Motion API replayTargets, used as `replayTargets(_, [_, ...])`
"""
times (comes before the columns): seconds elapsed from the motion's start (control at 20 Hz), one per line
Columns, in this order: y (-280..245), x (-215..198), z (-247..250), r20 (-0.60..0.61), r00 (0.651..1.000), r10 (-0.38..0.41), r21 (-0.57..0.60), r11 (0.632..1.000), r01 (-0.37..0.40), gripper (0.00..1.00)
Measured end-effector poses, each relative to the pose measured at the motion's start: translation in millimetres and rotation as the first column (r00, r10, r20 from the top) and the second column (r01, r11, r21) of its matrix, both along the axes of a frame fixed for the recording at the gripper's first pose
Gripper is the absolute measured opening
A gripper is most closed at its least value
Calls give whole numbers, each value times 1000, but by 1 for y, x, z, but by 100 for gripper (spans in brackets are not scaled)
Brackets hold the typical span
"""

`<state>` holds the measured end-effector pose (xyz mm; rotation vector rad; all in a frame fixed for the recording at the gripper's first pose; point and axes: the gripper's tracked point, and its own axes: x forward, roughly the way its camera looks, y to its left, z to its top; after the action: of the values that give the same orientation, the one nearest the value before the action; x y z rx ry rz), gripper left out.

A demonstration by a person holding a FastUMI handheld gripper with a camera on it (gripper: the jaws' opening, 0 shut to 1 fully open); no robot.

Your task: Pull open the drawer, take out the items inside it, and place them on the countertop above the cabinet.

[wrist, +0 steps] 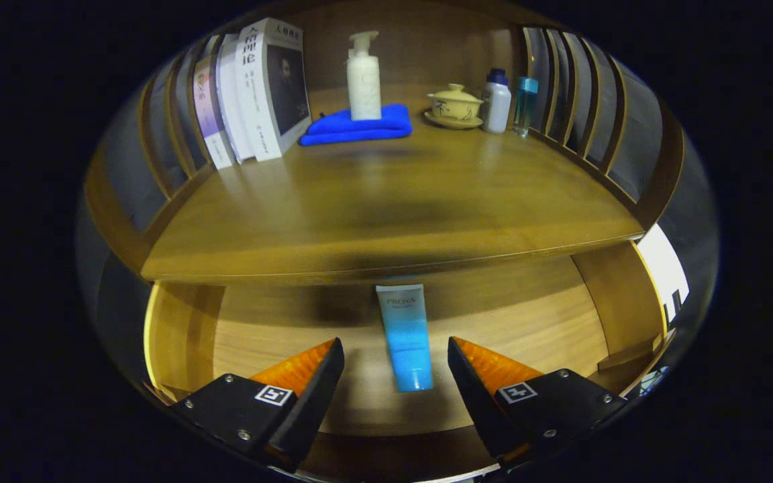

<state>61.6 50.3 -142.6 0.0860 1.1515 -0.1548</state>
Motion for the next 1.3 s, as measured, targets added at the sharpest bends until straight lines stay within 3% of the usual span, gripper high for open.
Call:
replayTargets(0.15, [-2, -5, -15, -79, 997, -20, 11, 1000, 21, 93])
replayTargets(0.6, [-3, 3, -37, -157, 987, -39, 45, 998, 47, 64])
replayTargets(0.85, [-6, -8, -50, -243, 967, -77, 62, 994, 95, 61])
replayTargets(1.3, [-11, 2, -44, -151, 985, -86, 39, 995, 93, 41])
